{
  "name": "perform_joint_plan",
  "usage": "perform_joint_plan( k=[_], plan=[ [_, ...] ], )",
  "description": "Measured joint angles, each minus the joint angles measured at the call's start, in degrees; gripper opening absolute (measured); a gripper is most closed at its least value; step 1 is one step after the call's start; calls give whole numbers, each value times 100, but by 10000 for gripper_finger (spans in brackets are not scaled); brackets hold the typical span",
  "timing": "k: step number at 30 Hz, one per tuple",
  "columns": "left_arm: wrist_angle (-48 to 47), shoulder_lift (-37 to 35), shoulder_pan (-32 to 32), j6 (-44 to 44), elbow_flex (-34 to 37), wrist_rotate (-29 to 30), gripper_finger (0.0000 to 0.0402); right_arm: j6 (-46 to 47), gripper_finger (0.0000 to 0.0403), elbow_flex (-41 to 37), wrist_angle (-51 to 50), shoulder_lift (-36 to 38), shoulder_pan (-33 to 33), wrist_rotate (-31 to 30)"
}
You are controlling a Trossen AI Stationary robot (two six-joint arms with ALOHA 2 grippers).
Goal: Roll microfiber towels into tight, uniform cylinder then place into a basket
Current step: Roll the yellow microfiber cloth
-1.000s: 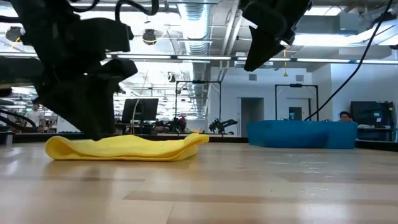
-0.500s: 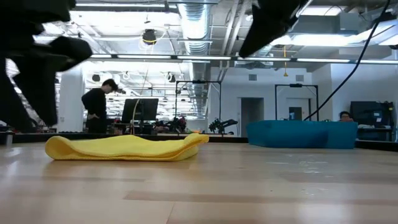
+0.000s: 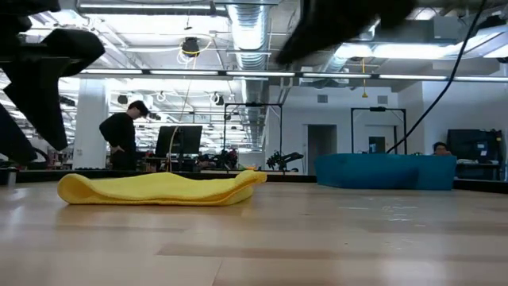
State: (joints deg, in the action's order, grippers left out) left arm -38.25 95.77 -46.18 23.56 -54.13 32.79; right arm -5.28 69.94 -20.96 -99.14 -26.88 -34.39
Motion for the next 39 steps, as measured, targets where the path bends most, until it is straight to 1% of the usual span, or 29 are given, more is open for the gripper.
perform_joint_plan(
  k=[3, 5, 8, 10, 11, 13, 20, 25, 29, 33, 39],
  plan=[
    [97, 94, 54, -301, -1, 102, 109, -360, 127, 8, 356, -333, -15, 8],
    [191, 257, 115, -474, 0, 52, 109, -424, 127, -7, 337, -362, -54, 26],
    [194, 511, 142, -611, 2, 8, 109, -375, 127, 19, 571, -476, -28, 452],
    [211, 652, 148, -642, 2, 183, 109, -347, 127, -20, 572, -483, -20, 725],
    [207, 687, 152, -646, 2, 226, 109, -338, 127, -3, 781, -506, -11, 878],
    [219, 719, 179, -639, 1, 314, 109, -334, 127, 26, 926, -542, 3, 1074],
    [178, 750, 269, -652, 0, 301, 109, -373, 127, -2, 996, -741, 123, 1463],
    [176, 742, 467, -639, -2, 70, 109, -424, 127, -4, 1138, -1068, 271, 1990],
    [172, 739, 586, -543, -7, 41, 108, -424, 127, 6, 1184, -1103, 348, 2006],
    [143, 741, 659, -536, 2, 73, 86, -422, 127, 6, 1157, -1101, 416, 2006],
    [134, 743, 683, -310, 2, 83, 14, -413, 127, 12, 1254, -1167, 412, 2004]
  ],
)
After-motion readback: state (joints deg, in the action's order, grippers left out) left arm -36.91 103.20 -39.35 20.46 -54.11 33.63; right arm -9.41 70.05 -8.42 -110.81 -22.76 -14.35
